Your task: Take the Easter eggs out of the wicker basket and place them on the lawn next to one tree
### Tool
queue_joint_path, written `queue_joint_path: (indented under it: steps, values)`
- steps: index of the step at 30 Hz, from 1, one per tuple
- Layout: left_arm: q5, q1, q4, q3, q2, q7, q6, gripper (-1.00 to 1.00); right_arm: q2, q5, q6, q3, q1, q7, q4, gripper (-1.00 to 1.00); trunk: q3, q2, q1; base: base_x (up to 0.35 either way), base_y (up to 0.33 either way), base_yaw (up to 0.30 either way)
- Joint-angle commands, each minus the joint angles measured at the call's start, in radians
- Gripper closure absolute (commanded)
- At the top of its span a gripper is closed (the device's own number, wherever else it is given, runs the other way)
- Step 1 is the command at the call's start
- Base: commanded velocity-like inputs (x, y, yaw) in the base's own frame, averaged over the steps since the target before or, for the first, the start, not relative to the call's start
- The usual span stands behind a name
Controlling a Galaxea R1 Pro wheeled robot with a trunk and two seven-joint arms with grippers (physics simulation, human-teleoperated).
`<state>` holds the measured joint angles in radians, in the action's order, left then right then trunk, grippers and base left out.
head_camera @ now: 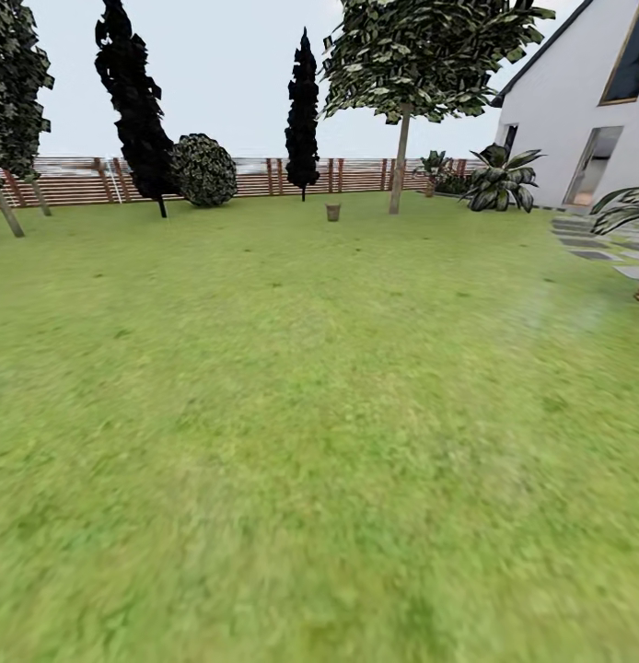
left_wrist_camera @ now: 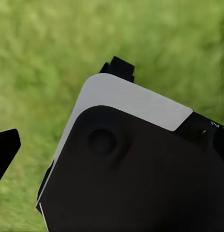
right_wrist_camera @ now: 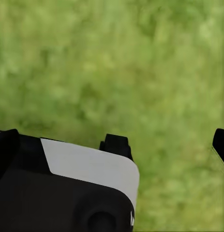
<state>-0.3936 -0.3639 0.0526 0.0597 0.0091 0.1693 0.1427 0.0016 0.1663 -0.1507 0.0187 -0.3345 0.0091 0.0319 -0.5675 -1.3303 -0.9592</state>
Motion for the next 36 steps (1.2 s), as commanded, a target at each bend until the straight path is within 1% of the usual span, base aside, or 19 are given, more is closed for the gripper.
queue_joint_path:
  steps: [1,36]
  values:
    - [0.001,-0.001,0.001,0.006,0.0,0.003,0.002,-1.0,0.0,0.004,-0.006,0.001,-0.001,0.0,0.003,-1.0,-0.001,0.0,-0.001,0.325,0.0,0.0]
    - [0.002,-0.001,0.001,0.006,0.0,0.003,0.002,-1.0,-0.001,0.004,-0.005,0.001,-0.001,0.0,0.003,-1.0,-0.001,0.0,-0.001,0.325,0.0,0.0]
